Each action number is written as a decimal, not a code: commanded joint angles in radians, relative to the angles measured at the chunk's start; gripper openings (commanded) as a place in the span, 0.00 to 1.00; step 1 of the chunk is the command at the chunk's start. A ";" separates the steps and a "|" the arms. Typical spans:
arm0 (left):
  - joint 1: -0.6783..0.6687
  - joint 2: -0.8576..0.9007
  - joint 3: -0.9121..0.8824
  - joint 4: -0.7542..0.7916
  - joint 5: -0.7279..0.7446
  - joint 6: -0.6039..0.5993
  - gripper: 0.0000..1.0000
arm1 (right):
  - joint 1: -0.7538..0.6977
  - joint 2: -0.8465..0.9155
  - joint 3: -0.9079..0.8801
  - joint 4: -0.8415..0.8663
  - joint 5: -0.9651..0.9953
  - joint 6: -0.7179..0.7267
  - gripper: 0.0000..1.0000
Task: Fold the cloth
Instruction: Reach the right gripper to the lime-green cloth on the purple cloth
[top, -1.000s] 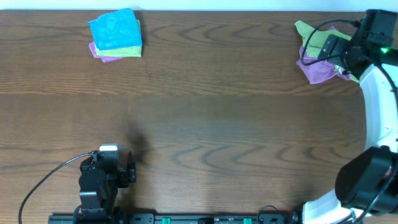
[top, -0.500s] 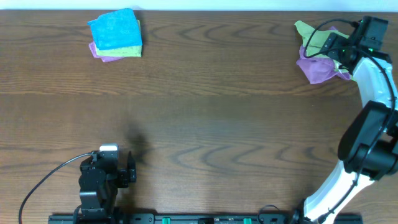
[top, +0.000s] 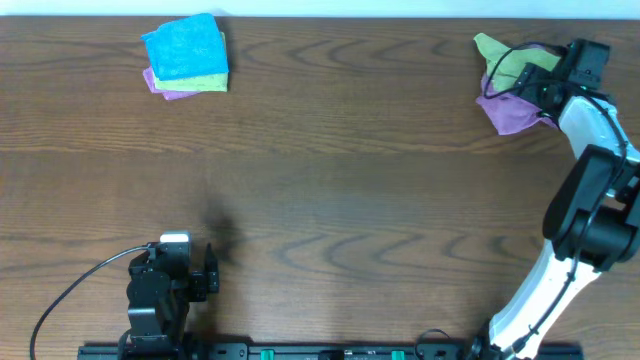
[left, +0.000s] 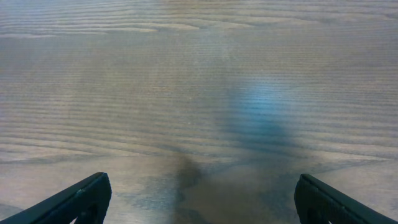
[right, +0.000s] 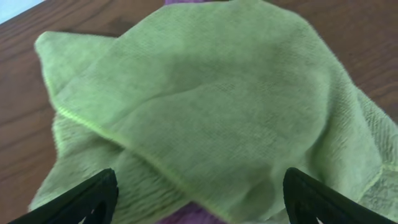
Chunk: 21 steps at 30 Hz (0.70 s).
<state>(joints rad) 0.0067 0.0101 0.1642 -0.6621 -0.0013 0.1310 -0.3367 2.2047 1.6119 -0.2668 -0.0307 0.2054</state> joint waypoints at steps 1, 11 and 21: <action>0.006 -0.006 -0.007 -0.010 -0.009 -0.008 0.95 | -0.025 0.034 0.008 0.015 -0.003 -0.001 0.82; 0.006 -0.006 -0.007 -0.010 -0.009 -0.008 0.95 | -0.038 0.074 0.011 0.037 -0.002 -0.002 0.45; 0.006 -0.006 -0.007 -0.010 -0.009 -0.008 0.95 | -0.031 -0.123 0.011 0.020 0.028 -0.077 0.09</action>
<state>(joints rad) 0.0067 0.0101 0.1642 -0.6617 -0.0013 0.1310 -0.3653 2.1971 1.6119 -0.2420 -0.0212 0.1627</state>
